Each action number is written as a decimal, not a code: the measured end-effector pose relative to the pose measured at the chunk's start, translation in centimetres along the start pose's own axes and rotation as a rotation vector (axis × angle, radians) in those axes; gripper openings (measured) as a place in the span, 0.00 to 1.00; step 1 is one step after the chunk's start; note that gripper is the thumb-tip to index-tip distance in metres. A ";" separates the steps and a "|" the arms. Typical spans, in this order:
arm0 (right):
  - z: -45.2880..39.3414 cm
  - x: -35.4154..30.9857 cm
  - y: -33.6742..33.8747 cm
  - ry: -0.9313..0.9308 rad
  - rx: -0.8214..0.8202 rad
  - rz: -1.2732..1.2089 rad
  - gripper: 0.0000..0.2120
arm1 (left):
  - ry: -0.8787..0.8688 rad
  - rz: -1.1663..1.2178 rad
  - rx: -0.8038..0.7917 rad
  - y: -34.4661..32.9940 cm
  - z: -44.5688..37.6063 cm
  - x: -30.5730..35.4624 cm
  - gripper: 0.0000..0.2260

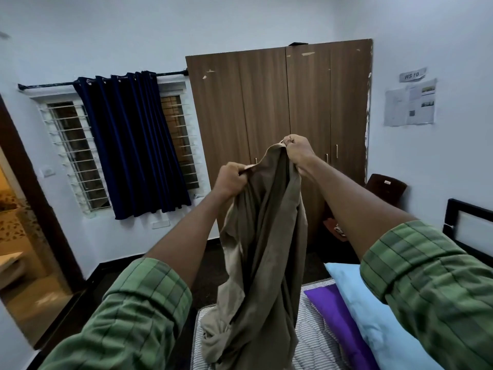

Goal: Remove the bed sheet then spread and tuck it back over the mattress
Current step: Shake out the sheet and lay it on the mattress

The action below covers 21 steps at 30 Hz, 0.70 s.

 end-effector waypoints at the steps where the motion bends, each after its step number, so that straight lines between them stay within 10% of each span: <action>1: 0.0 0.0 -0.1 0.002 0.014 0.000 0.14 | 0.057 0.096 -0.110 -1.2 0.9 -0.1 0.09; 6: -0.3 -1.2 0.5 0.025 0.125 -0.027 0.14 | 0.160 0.136 -0.601 -7.1 7.3 0.3 0.19; 12: -1.2 -1.9 2.0 -0.010 0.260 -0.175 0.14 | 0.145 -0.067 -0.770 -9.7 10.9 -2.3 0.13; 17: -2.2 -1.8 6.2 0.101 0.391 0.135 0.13 | 0.194 -0.024 -0.045 -0.2 3.3 -4.8 0.17; 21: 1.2 -1.8 -0.6 0.196 -0.287 0.450 0.34 | 0.151 0.151 0.205 4.8 -0.1 -2.2 0.23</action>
Point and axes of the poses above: each hand's wrist, its own z-axis away from the middle knuckle, its own y-axis out of the back of the hand, x = y × z, the point moved 10 cm from there along -z, towards the middle knuckle, and after that the axes turned 14 degrees about x, right-handed, at the moved point
